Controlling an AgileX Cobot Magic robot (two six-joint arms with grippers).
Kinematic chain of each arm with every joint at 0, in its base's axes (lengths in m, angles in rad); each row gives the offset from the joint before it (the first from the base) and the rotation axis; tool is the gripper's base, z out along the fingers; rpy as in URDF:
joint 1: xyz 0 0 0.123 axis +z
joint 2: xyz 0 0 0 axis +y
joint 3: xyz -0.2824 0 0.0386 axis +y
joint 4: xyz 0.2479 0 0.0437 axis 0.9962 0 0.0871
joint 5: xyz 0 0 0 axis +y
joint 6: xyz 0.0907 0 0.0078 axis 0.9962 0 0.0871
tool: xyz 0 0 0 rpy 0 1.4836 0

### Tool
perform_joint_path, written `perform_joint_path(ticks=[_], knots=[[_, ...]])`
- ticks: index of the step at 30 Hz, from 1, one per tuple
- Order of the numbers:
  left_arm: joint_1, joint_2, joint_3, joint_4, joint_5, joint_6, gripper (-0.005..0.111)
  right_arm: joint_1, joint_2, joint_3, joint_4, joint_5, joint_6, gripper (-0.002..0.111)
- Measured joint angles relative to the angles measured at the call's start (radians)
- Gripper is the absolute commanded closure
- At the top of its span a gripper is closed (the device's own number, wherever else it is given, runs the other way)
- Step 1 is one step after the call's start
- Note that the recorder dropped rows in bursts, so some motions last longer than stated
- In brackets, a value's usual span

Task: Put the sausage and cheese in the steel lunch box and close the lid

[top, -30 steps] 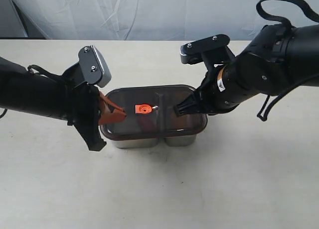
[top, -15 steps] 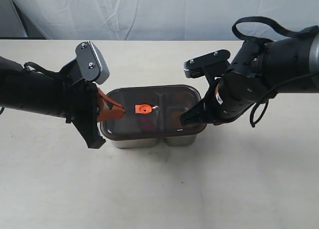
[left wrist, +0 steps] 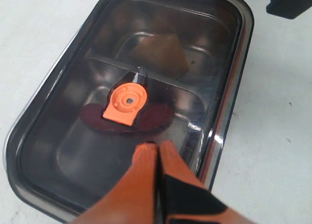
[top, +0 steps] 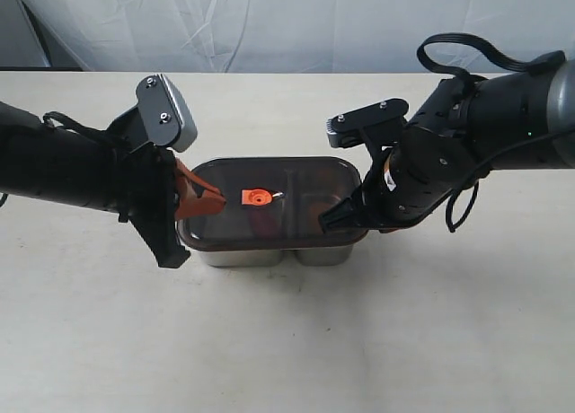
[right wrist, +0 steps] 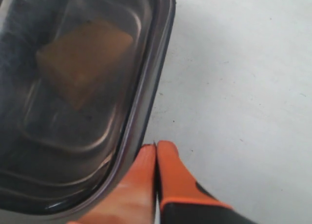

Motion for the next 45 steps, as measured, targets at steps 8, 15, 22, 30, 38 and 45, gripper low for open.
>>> perform_joint_path(ticks=[8, 15, 22, 30, 38, 45], knots=[[0.0, 0.0, 0.0, 0.0, 0.0, 0.0, 0.107, 0.0, -0.004, 0.0, 0.008, 0.004, -0.008, 0.108], [0.0, 0.0, 0.0, 0.0, 0.0, 0.0, 0.107, 0.0, -0.019, 0.004, 0.015, 0.012, -0.008, 0.108], [0.0, 0.0, 0.0, 0.0, 0.0, 0.0, 0.107, 0.0, -0.019, 0.004, 0.019, 0.017, -0.013, 0.108], [0.0, 0.0, 0.0, 0.0, -0.012, 0.0, 0.107, 0.006, -0.019, 0.004, 0.034, 0.051, -0.031, 0.108], [0.0, 0.0, 0.0, 0.0, -0.016, -0.002, 0.107, 0.006, -0.024, 0.004, 0.043, 0.053, -0.05, 0.108], [0.0, 0.0, 0.0, 0.006, -0.037, -0.002, 0.107, 0.006, -0.064, 0.004, -0.08, 0.067, 0.018, 0.108]])
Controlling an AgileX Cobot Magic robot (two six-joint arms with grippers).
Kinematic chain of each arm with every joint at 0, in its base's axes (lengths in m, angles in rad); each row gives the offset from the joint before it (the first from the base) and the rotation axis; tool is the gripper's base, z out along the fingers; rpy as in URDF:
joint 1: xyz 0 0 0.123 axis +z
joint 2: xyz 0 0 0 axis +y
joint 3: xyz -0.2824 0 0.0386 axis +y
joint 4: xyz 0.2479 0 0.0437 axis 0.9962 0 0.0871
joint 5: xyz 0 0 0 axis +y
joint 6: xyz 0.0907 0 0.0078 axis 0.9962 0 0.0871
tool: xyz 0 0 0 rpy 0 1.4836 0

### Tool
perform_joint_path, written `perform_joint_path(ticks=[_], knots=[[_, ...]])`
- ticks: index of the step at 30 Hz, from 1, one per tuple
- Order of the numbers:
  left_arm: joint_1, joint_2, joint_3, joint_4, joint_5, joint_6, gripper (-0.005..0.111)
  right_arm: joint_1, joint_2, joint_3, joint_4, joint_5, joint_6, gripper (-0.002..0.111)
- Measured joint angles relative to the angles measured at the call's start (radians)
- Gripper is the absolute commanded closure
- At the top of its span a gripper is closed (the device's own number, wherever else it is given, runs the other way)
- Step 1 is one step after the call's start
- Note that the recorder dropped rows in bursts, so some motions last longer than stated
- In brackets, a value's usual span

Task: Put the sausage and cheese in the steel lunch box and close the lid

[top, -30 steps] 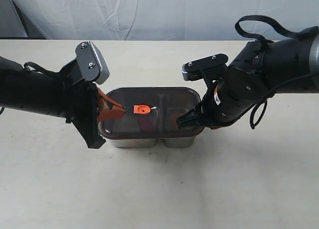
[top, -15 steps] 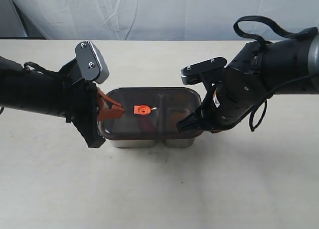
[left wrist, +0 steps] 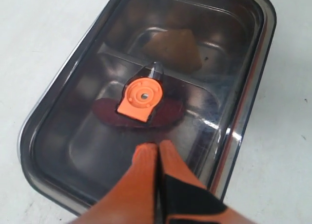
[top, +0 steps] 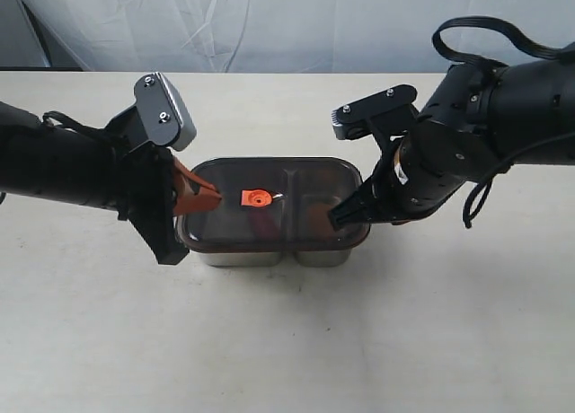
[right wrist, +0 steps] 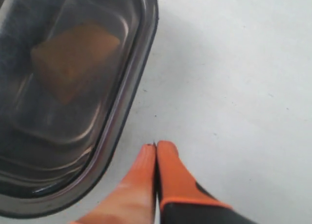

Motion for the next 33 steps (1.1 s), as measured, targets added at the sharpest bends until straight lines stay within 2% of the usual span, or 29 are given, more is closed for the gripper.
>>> perform_joint_path(ticks=[6, 22, 33], knots=[[0.0, -0.026, 0.0, 0.002, -0.009, -0.002, 0.107, 0.0, 0.015, 0.0, -0.042, -0.104, 0.028, 0.108], [0.0, -0.03, 0.0, 0.002, -0.009, -0.002, 0.107, 0.0, 0.063, 0.0, -0.11, -0.071, 0.108, 0.108], [0.0, -0.03, 0.0, 0.002, -0.009, -0.002, 0.107, -0.004, 0.095, 0.0, -0.081, -0.123, 0.118, 0.108]])
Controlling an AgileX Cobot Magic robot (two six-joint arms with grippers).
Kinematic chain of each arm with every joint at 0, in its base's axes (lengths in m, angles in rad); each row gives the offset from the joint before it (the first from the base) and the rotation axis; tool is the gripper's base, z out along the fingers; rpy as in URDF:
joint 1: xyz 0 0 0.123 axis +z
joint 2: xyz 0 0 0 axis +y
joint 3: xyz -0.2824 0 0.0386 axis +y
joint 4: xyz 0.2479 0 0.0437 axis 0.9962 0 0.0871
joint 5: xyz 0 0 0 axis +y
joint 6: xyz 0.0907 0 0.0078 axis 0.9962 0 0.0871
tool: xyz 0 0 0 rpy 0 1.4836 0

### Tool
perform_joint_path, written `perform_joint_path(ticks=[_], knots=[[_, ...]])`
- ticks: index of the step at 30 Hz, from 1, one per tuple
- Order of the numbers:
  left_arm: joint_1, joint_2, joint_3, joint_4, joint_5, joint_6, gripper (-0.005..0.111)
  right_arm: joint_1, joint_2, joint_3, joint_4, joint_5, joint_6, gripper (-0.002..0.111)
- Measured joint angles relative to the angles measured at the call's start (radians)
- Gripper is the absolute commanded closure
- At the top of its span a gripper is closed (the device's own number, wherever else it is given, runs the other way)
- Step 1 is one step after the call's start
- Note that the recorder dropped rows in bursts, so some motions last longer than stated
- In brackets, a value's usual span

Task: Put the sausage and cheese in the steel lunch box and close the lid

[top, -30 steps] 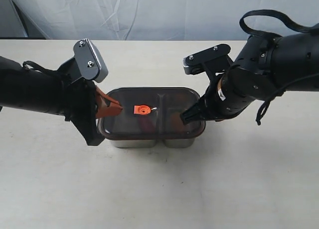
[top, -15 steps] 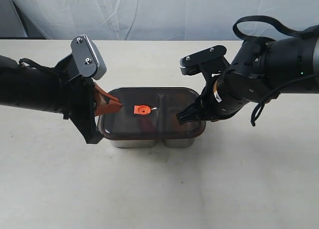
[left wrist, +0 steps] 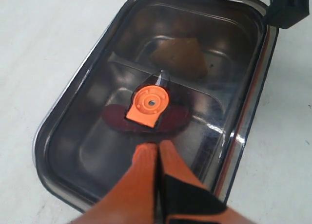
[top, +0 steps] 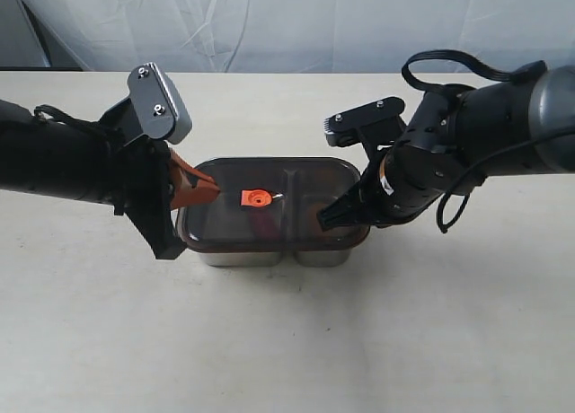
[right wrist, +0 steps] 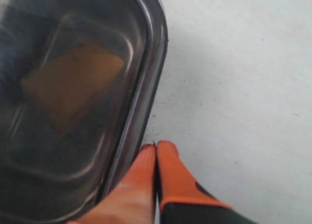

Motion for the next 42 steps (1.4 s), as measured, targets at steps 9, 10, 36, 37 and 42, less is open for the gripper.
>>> perform_joint_path(ticks=[9, 10, 36, 37, 42], knots=[[0.0, 0.0, 0.0, 0.0, 0.0, 0.0, 0.107, -0.002, 0.0, 0.0, 0.087, 0.025, -0.1, 0.108], [0.0, 0.0, 0.0, 0.0, 0.0, 0.0, 0.107, -0.002, 0.0, 0.0, 0.091, 0.027, -0.102, 0.108], [0.0, 0.0, 0.0, 0.016, -0.002, 0.0, 0.107, -0.002, -0.002, 0.0, 0.211, 0.059, -0.235, 0.108], [0.0, 0.0, 0.0, 0.018, -0.007, 0.0, 0.107, -0.002, -0.004, 0.0, 0.201, 0.072, -0.235, 0.108], [0.0, 0.0, 0.0, 0.059, -0.086, -0.038, 0.107, -0.002, -0.024, 0.0, 0.108, 0.184, -0.183, 0.108]])
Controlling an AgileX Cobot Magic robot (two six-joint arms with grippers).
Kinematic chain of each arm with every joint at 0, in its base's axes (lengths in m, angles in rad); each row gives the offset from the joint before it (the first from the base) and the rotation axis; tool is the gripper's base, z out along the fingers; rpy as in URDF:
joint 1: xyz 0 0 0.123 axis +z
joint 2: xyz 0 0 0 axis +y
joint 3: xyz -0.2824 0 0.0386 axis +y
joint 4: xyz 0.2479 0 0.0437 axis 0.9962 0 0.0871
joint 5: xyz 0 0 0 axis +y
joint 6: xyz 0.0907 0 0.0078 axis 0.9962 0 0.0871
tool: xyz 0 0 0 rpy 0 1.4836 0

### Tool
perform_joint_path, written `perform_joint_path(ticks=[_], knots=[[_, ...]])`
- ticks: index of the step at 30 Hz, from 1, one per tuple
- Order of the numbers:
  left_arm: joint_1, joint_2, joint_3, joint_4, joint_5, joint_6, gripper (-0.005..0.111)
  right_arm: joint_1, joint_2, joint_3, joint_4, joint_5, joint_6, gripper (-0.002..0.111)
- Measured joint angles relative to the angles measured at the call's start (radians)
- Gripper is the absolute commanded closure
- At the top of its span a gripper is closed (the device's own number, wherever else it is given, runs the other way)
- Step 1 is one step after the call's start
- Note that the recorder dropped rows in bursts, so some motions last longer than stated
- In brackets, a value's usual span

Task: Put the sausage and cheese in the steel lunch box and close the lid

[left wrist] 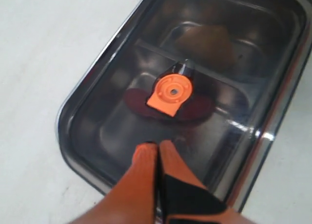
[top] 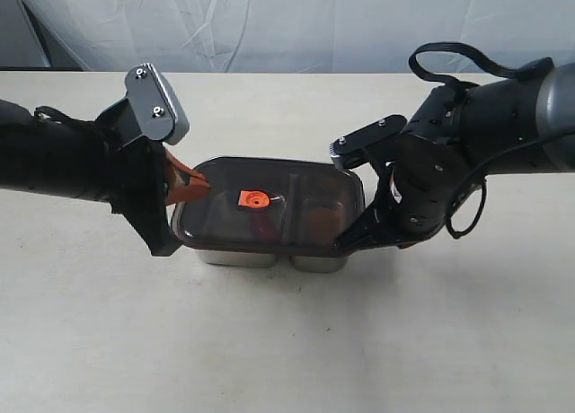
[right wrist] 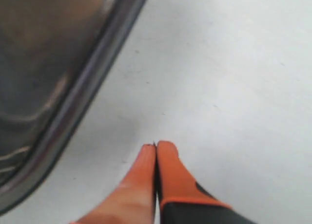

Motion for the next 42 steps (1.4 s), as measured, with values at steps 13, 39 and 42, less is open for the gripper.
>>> perform_joint_path(ticks=[13, 39, 42], knots=[[0.0, 0.012, -0.011, -0.033, -0.092, -0.003, 0.107, 0.0, -0.131, 0.0, -0.116, -0.286, 0.17, 0.108], [0.0, 0.14, -0.014, -0.017, 0.077, 0.008, 0.107, 0.0, 0.024, -0.015, 0.432, -0.337, -0.322, 0.108], [0.0, 0.138, -0.012, -0.027, 0.073, -0.001, 0.107, 0.0, 0.024, -0.015, 0.434, -0.337, -0.322, 0.108]])
